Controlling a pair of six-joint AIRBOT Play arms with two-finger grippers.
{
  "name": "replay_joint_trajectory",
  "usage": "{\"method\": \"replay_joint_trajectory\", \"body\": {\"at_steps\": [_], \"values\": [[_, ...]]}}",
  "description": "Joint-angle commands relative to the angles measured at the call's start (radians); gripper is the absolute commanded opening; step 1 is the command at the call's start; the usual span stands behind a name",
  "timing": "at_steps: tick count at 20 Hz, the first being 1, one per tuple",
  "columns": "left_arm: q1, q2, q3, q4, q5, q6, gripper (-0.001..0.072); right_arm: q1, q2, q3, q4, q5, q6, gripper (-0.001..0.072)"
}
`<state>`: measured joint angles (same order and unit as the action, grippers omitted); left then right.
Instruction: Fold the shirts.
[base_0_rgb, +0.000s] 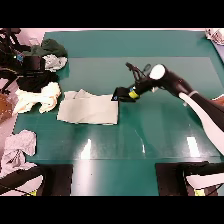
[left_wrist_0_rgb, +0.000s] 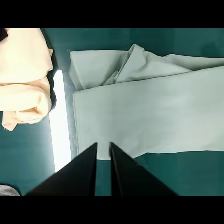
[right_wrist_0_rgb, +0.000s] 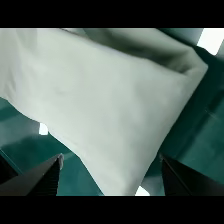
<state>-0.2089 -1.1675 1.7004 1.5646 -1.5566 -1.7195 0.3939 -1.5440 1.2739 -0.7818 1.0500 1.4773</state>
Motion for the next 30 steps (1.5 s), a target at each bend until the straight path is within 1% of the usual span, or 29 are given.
{"method": "replay_joint_trajectory", "body": {"at_steps": [1, 4, 6, 7, 8, 9, 10, 11, 12, 13, 14, 15, 16, 17, 18, 19, 20, 21, 22, 24, 25, 26, 28, 29, 30], "values": [[0.000, 0.000, 0.001, 0.000, 0.001, 0.000, 0.0116, -0.027, 0.110, -0.292, 0.202, -0.226, -0.150, 0.0684], [0.000, 0.000, 0.001, 0.000, 0.001, 0.000, 0.0117, 0.021, 0.090, -0.377, 0.351, -0.325, -0.269, 0.0697], [0.000, 0.000, 0.001, 0.000, 0.001, 0.000, 0.0116, 0.071, 0.034, -0.386, 0.507, -0.389, -0.353, 0.0701], [0.000, 0.000, 0.001, 0.000, 0.001, 0.001, 0.0117, 0.101, -0.004, -0.375, 0.614, -0.412, -0.411, 0.0701], [0.000, 0.000, 0.001, 0.001, 0.001, 0.002, 0.0116, 0.128, -0.040, -0.351, 0.713, -0.421, -0.477, 0.0696], [0.000, 0.000, 0.001, 0.001, 0.002, 0.010, 0.0116, 0.152, -0.076, -0.307, 0.796, -0.422, -0.546, 0.0653], [0.000, 0.000, 0.001, 0.001, 0.003, 0.018, 0.0116, 0.169, -0.097, -0.255, 0.818, -0.423, -0.575, 0.0510], [0.000, 0.000, 0.001, 0.001, 0.004, 0.020, 0.0116, 0.174, -0.104, -0.193, 0.789, -0.420, -0.573, 0.0224], [0.000, 0.000, 0.001, 0.003, 0.002, 0.024, 0.0116, 0.169, -0.094, -0.142, 0.766, -0.402, -0.554, 0.0096], [0.000, 0.000, 0.001, 0.003, 0.000, 0.026, 0.0116, 0.148, -0.063, -0.095, 0.701, -0.388, -0.489, 0.0023], [0.000, 0.000, 0.001, 0.003, -0.001, 0.026, 0.0116, 0.123, -0.019, -0.060, 0.599, -0.377, -0.389, 0.0022], [0.000, 0.000, 0.001, 0.003, 0.000, 0.026, 0.0116, 0.088, 0.040, -0.026, 0.433, -0.359, -0.263, 0.0021], [0.000, 0.000, 0.001, 0.003, 0.001, 0.026, 0.0115, 0.047, 0.098, 0.008, 0.226, -0.327, -0.120, 0.0020], [0.000, 0.000, 0.001, 0.002, 0.002, 0.026, 0.0116, -0.006, 0.159, 0.046, -0.017, -0.261, 0.054, 0.0019], [0.000, 0.000, 0.001, 0.001, 0.003, 0.026, 0.0116, -0.068, 0.211, 0.084, -0.213, -0.168, 0.182, 0.0019], [0.000, 0.000, 0.001, -0.002, 0.002, 0.026, 0.0115, -0.148, 0.257, 0.126, -0.368, -0.055, 0.261, 0.0018], [0.000, 0.000, 0.001, -0.011, -0.001, 0.026, 0.0115, -0.229, 0.295, 0.159, -0.450, 0.041, 0.281, 0.0017], [0.000, 0.000, 0.001, -0.027, 0.000, 0.026, 0.0115, -0.332, 0.333, 0.186, -0.486, 0.121, 0.280, 0.0018], [0.000, 0.000, 0.001, -0.044, 0.000, 0.026, 0.0115, -0.432, 0.362, 0.202, -0.494, 0.172, 0.280, 0.0017], [0.000, 0.000, 0.001, -0.079, 0.005, 0.024, 0.0115, -0.644, 0.407, 0.224, -0.492, 0.226, 0.278, 0.0018], [0.000, 0.000, 0.001, -0.091, 0.006, 0.021, 0.0114, -0.746, 0.417, 0.237, -0.477, 0.243, 0.257, 0.0017], [0.000, 0.000, 0.001, -0.102, 0.004, 0.018, 0.0115, -0.847, 0.415, 0.254, -0.432, 0.256, 0.220, 0.0017], [0.000, 0.000, 0.001, -0.114, 0.003, 0.017, 0.0115, -1.010, 0.394, 0.286, -0.295, 0.268, 0.219, 0.0017], [0.000, 0.000, 0.001, -0.130, 0.001, 0.015, 0.0115, -1.072, 0.374, 0.317, -0.248, 0.289, 0.204, 0.0018], [0.000, 0.000, 0.001, -0.133, -0.003, 0.015, 0.0115, -1.109, 0.352, 0.357, -0.240, 0.311, 0.180, 0.0017]]}}
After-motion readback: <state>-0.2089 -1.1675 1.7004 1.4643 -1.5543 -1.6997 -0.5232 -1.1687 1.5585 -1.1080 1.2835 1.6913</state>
